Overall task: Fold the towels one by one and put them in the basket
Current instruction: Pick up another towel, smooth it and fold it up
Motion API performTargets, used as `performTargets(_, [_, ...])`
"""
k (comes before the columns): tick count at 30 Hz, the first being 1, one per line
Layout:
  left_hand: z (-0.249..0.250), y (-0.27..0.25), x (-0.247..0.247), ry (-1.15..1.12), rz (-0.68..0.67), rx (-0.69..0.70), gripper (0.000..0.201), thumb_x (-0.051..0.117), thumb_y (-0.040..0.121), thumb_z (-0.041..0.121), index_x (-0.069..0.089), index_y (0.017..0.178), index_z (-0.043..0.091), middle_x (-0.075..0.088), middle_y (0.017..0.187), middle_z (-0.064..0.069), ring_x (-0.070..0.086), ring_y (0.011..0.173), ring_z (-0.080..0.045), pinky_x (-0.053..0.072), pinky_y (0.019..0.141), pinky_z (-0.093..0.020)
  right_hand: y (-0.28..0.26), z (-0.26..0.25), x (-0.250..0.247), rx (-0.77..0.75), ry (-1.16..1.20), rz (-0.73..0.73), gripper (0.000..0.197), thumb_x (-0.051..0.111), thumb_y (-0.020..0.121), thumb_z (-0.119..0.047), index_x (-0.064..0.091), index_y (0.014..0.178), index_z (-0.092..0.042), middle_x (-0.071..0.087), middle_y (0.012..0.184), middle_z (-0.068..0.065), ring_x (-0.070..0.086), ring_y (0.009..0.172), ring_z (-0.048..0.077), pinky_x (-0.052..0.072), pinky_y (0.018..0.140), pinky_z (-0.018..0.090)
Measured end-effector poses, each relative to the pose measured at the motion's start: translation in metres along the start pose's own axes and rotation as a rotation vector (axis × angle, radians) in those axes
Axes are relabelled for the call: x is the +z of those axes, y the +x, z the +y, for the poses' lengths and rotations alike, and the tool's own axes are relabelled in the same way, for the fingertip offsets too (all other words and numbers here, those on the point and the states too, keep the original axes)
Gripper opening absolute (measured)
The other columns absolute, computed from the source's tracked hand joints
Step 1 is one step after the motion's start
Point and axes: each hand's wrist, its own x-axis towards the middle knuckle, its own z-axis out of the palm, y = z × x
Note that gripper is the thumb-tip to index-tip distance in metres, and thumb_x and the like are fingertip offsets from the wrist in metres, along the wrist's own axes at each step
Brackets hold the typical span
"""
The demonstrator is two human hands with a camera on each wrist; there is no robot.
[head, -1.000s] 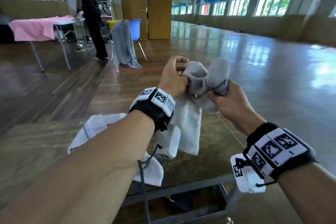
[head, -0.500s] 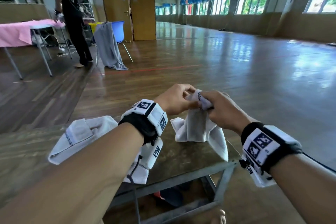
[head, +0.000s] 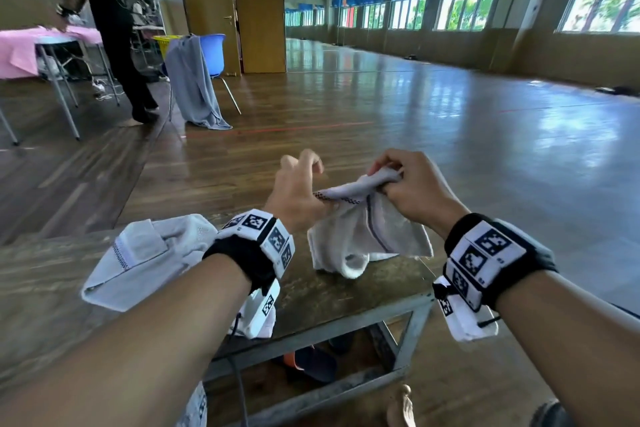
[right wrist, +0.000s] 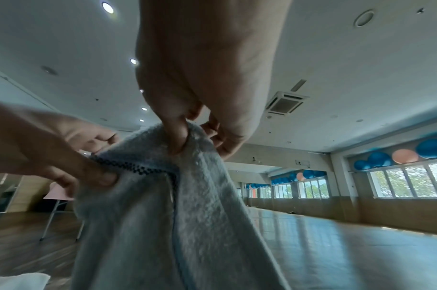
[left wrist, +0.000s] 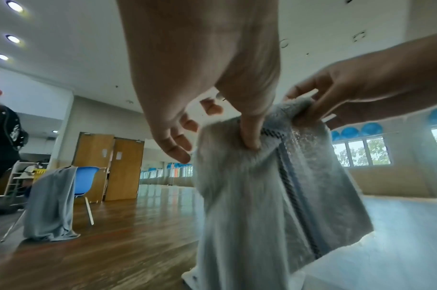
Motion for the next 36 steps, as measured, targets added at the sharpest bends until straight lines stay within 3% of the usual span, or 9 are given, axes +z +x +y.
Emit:
performTargets(3, [0.015, -0.002, -0.005, -0.058, -0.216, 0.119, 0.068, 0.084, 0.066, 0.034, 0.053, 0.126, 0.025, 0.048, 0.126, -0.011, 0.048, 0.120, -0.028, 0.044, 0.102, -0.044, 0.000, -0.019, 0.009, -0.122, 0.054, -0.097, 0.031, 0.066, 0.069, 0.009, 0.076, 0.082, -0.018, 0.074, 0.078, -0.008, 0.066, 0.075, 0.005, 0.053, 0.068, 0.026])
performTargets(6, [0.024, 0.002, -0.008, -0.099, -0.161, 0.134, 0.029, 0.086, 0.072, 0.019, 0.070, 0.093, 0.006, 0.069, 0.090, -0.006, 0.065, 0.083, -0.022, 0.053, 0.079, -0.042, -0.001, -0.028, 0.016, -0.198, 0.093, -0.117, 0.029, 0.069, 0.072, 0.005, 0.070, 0.091, -0.017, 0.070, 0.083, -0.010, 0.063, 0.075, 0.006, 0.051, 0.066, 0.023])
performTargets(8, [0.023, 0.002, -0.014, -0.007, -0.074, 0.091, 0.035, 0.087, 0.070, 0.028, 0.058, 0.064, 0.009, 0.052, 0.062, 0.005, 0.045, 0.056, -0.012, 0.043, 0.055, -0.031, -0.001, -0.029, 0.017, -0.218, 0.113, -0.077, 0.028, 0.067, 0.074, 0.002, 0.062, 0.093, -0.017, 0.062, 0.080, -0.011, 0.054, 0.067, 0.004, 0.044, 0.061, 0.020])
performTargets(15, [0.008, -0.010, -0.044, 0.121, 0.169, 0.085, 0.041, 0.068, 0.069, 0.015, 0.032, 0.050, 0.016, 0.032, 0.047, 0.006, 0.031, 0.050, -0.015, 0.027, 0.051, -0.031, -0.008, -0.002, 0.015, 0.007, -0.185, -0.436, 0.026, 0.078, 0.083, -0.026, 0.070, 0.090, -0.002, 0.070, 0.090, 0.020, 0.063, 0.077, 0.022, 0.051, 0.077, 0.049])
performTargets(22, [-0.015, -0.023, -0.060, 0.107, 0.174, -0.089, 0.017, 0.054, 0.084, 0.023, 0.041, 0.078, 0.016, 0.047, 0.065, 0.003, 0.043, 0.057, -0.014, 0.032, 0.051, -0.030, -0.023, 0.022, 0.005, 0.036, -0.184, 0.200, 0.010, 0.066, 0.089, -0.036, 0.062, 0.087, -0.028, 0.065, 0.075, -0.011, 0.059, 0.071, 0.012, 0.038, 0.060, 0.031])
performTargets(25, [-0.027, -0.029, -0.056, 0.026, 0.185, -0.036, 0.013, 0.048, 0.087, 0.008, 0.037, 0.083, 0.014, 0.044, 0.071, 0.002, 0.040, 0.062, -0.012, 0.035, 0.055, -0.023, -0.032, 0.040, 0.002, -0.008, -0.180, 0.170, 0.015, 0.065, 0.092, -0.036, 0.063, 0.081, -0.026, 0.062, 0.067, -0.008, 0.056, 0.065, 0.013, 0.042, 0.060, 0.031])
performTargets(28, [-0.043, -0.027, -0.042, 0.002, 0.043, -0.151, 0.018, 0.053, 0.086, 0.004, 0.042, 0.077, 0.015, 0.045, 0.068, 0.004, 0.041, 0.062, -0.012, 0.035, 0.056, -0.023, -0.037, 0.067, 0.001, 0.066, -0.145, -0.306, 0.030, 0.067, 0.091, -0.008, 0.060, 0.064, -0.019, 0.055, 0.059, -0.008, 0.052, 0.061, 0.017, 0.041, 0.057, 0.031])
performTargets(31, [-0.061, -0.025, -0.018, 0.158, -0.397, -0.290, 0.021, 0.062, 0.086, 0.006, 0.050, 0.074, 0.018, 0.050, 0.067, 0.004, 0.044, 0.064, -0.014, 0.037, 0.053, -0.022, -0.038, 0.095, 0.005, 0.231, -0.299, -0.784, 0.014, 0.065, 0.089, 0.000, 0.065, 0.076, 0.004, 0.060, 0.068, 0.007, 0.059, 0.062, 0.021, 0.055, 0.061, 0.038])
performTargets(36, [-0.089, -0.022, 0.035, 0.143, -0.466, -0.401, 0.032, 0.069, 0.089, 0.029, 0.045, 0.070, 0.018, 0.047, 0.066, 0.004, 0.041, 0.063, -0.014, 0.032, 0.057, -0.029, -0.029, 0.127, 0.032, 0.258, -0.383, -0.487, 0.036, 0.066, 0.083, -0.007, 0.049, 0.052, -0.014, 0.048, 0.054, 0.001, 0.043, 0.054, 0.018, 0.036, 0.050, 0.030])
